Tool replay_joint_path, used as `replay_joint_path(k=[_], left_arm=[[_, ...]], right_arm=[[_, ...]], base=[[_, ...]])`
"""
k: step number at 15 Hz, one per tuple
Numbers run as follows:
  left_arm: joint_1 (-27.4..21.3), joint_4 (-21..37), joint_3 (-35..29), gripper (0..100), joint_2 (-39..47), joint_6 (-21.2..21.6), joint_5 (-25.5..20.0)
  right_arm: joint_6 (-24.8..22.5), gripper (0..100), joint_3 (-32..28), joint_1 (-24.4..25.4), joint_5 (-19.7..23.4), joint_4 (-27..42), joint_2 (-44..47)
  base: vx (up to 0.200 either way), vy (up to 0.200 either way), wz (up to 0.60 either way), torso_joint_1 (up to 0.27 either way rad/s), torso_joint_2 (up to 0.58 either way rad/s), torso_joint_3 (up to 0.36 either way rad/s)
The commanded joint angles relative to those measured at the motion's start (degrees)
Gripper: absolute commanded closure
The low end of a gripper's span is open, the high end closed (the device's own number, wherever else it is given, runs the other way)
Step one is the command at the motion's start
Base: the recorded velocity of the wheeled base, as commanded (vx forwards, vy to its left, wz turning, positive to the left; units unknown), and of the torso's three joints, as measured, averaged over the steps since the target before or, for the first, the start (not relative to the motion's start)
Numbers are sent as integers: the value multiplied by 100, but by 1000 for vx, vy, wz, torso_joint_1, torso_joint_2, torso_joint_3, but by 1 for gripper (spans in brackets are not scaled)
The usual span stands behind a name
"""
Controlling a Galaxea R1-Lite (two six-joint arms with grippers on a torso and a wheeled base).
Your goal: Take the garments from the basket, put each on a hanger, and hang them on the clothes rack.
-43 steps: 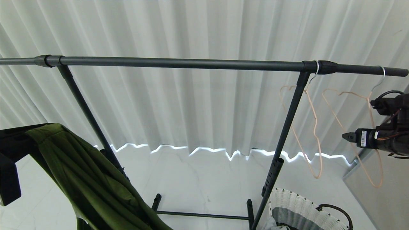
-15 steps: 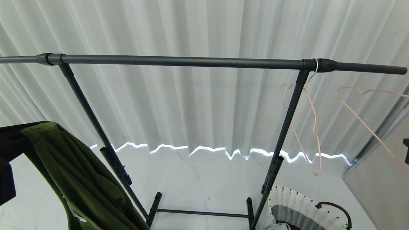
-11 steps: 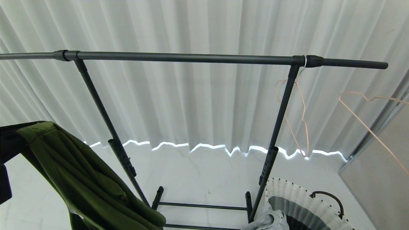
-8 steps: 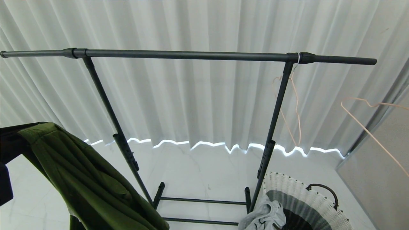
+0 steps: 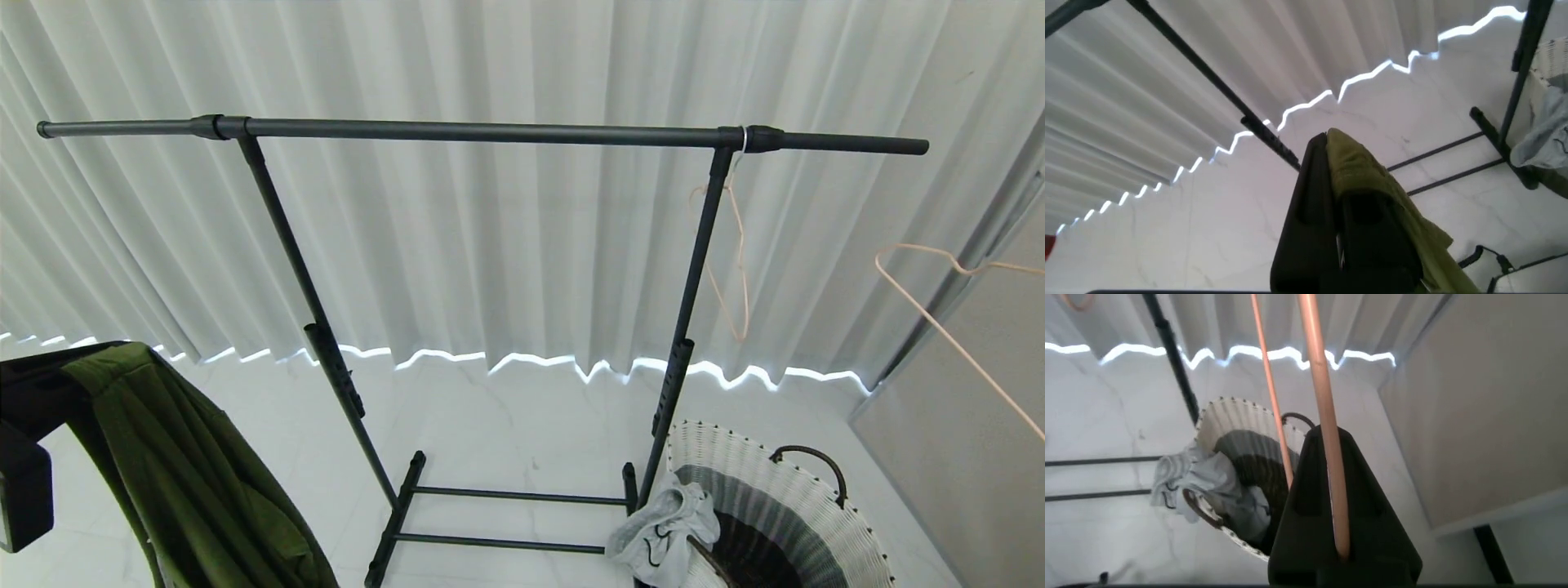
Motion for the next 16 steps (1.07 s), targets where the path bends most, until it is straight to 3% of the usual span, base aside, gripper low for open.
replay_joint_path(k=[1, 12, 16], left_arm=[[106, 2, 56, 100, 9, -1, 28], [106, 2, 56, 100, -9, -1, 28], [80, 2, 21, 100, 0, -10, 10]], right_arm=[[1, 100, -23, 66, 132, -7, -140], [27, 100, -190, 119, 1310, -51, -447], [-26, 100, -374, 972, 1468, -51, -140]], base=[[0, 200, 0, 7, -2, 2], [0, 200, 0, 3, 2, 4], [0, 50, 0, 2, 2, 1]])
